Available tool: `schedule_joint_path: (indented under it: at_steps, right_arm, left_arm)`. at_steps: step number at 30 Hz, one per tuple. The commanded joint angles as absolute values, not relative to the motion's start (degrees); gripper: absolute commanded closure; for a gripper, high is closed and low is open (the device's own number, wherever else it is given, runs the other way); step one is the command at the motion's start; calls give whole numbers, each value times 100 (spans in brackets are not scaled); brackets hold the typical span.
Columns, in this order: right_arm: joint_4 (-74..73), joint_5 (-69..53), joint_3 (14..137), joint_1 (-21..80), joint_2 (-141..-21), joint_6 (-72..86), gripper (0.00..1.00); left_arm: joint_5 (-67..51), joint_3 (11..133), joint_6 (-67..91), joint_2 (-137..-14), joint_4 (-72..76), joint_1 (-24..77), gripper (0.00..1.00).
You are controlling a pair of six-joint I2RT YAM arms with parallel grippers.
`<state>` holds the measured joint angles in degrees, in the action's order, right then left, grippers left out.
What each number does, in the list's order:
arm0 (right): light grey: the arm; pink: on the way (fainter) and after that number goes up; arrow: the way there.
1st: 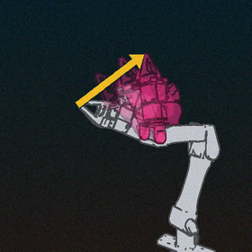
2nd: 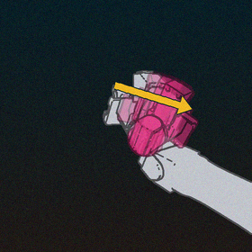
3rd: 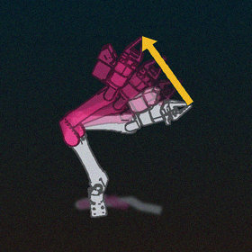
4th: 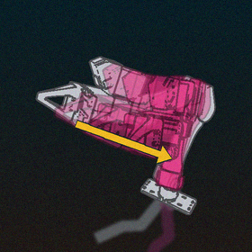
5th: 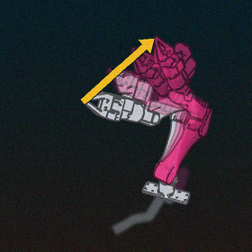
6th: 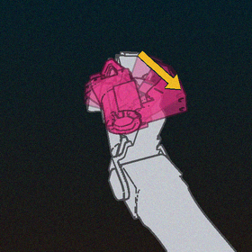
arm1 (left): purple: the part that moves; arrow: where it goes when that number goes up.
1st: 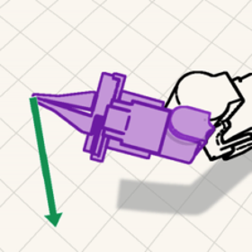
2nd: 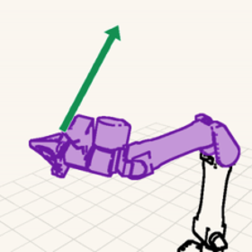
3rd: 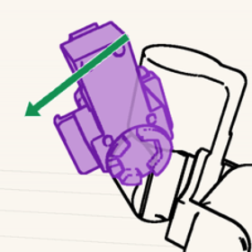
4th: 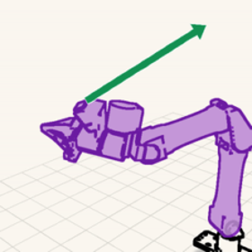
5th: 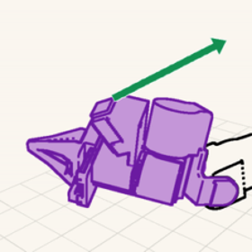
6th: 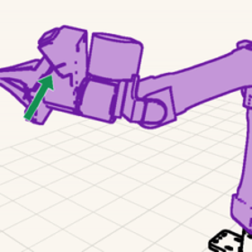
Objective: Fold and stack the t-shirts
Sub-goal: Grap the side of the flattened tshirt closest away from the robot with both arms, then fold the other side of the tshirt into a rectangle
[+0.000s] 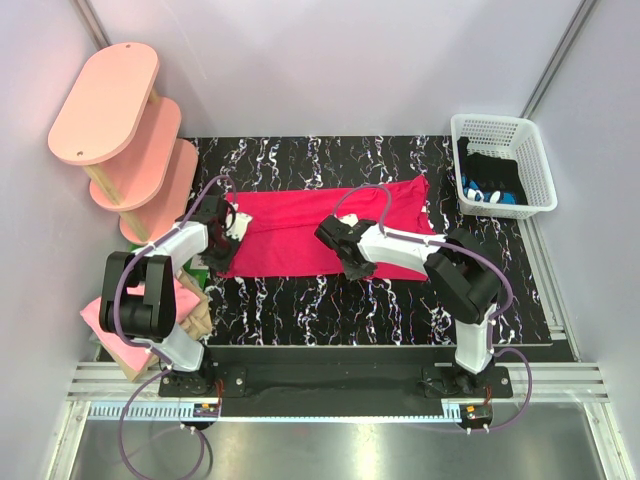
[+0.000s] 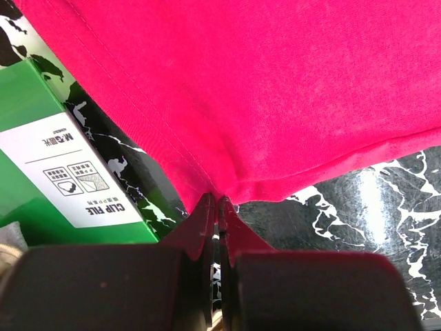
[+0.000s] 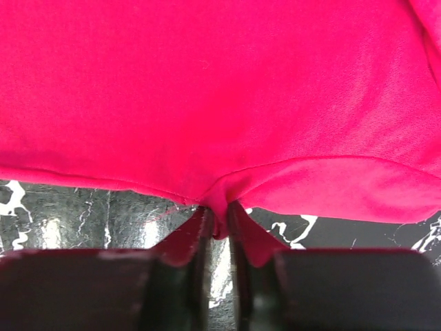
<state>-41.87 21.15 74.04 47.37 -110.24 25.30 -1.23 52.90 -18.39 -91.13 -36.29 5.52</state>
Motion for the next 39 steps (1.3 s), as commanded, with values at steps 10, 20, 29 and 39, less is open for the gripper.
schedule_joint_path:
  at_steps: [10,20,29,39]
  right_arm:
    - [-5035,1679,7523,4772,-10029,2549,91]
    - [-5686,765,7602,4772,-9431,2391,92]
    - [-5932,-148,7120,4781,-8913,2399,92]
    - [-6143,130,7435,4738,-8938,2013,90]
  left_arm:
    - [-114,5687,-2030,-8412,-3911,492,99]
    - [-114,5564,-2109,-8174,-3990,466,99]
    - [-44,5502,-2223,-7858,-4095,440,99]
    - [-141,6037,-2364,-7969,-4386,448,96]
